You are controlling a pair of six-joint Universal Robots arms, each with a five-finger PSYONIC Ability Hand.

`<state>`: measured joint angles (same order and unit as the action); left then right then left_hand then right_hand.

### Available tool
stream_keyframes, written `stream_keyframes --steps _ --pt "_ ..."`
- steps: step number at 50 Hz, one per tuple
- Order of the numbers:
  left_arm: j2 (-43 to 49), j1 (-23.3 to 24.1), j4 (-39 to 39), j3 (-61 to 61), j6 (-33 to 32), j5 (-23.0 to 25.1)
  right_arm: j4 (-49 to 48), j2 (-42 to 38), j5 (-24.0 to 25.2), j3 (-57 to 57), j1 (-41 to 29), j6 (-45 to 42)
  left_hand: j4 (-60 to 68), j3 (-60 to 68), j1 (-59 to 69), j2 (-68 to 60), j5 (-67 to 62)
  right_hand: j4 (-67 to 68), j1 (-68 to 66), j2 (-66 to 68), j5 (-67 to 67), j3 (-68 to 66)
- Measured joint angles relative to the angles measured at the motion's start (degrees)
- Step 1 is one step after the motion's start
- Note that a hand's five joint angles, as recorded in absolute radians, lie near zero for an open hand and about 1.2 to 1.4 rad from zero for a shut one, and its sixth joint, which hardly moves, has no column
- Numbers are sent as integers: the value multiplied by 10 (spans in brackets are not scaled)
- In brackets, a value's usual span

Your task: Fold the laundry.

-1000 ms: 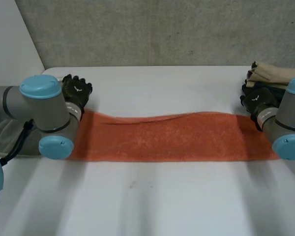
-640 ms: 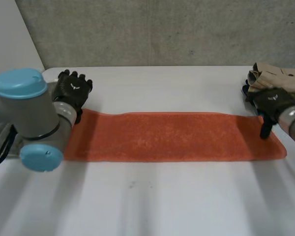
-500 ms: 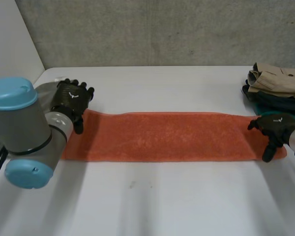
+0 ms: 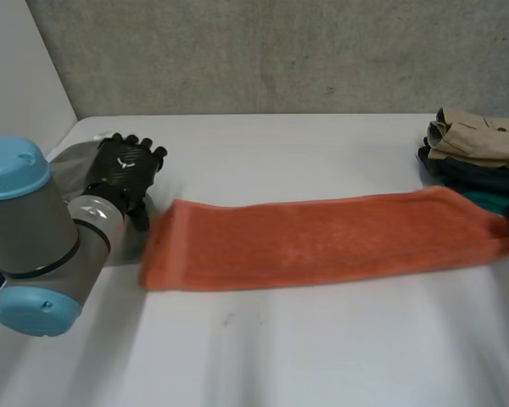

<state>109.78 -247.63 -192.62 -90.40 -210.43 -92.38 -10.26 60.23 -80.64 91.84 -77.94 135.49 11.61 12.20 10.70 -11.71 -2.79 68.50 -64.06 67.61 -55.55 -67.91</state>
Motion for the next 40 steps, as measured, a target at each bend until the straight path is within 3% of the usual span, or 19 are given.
stream_keyframes --steps 7,12,22,28,34,35,40 --pt "-33 -5 0 -19 0 2 0 15 -40 -10 40 -112 0 0 0 0 0 0 0 0 -4 0" --pt "-58 -14 1 -33 0 2 -8 45 -44 -22 -17 -146 0 0 0 0 0 0 0 0 -8 0" --pt "-98 -23 0 -54 1 2 -74 71 31 -45 -290 -100 0 0 0 0 0 1 0 0 -8 -3" --pt "-113 -24 0 -74 1 2 -120 -20 98 -89 -490 -124 0 0 0 0 0 1 0 0 -11 -3" --pt "-114 -23 0 -91 1 2 -124 -113 122 -128 -581 -157 0 0 0 0 0 -2 0 -1 -11 -1" --pt "-114 -23 0 -94 1 2 -123 -122 122 -131 -587 -161 0 0 0 0 0 -19 7 -14 -3 14" --pt "-113 -22 -1 -100 1 2 -117 -143 95 -136 -599 -163 0 0 0 0 0 -392 368 -407 375 398"
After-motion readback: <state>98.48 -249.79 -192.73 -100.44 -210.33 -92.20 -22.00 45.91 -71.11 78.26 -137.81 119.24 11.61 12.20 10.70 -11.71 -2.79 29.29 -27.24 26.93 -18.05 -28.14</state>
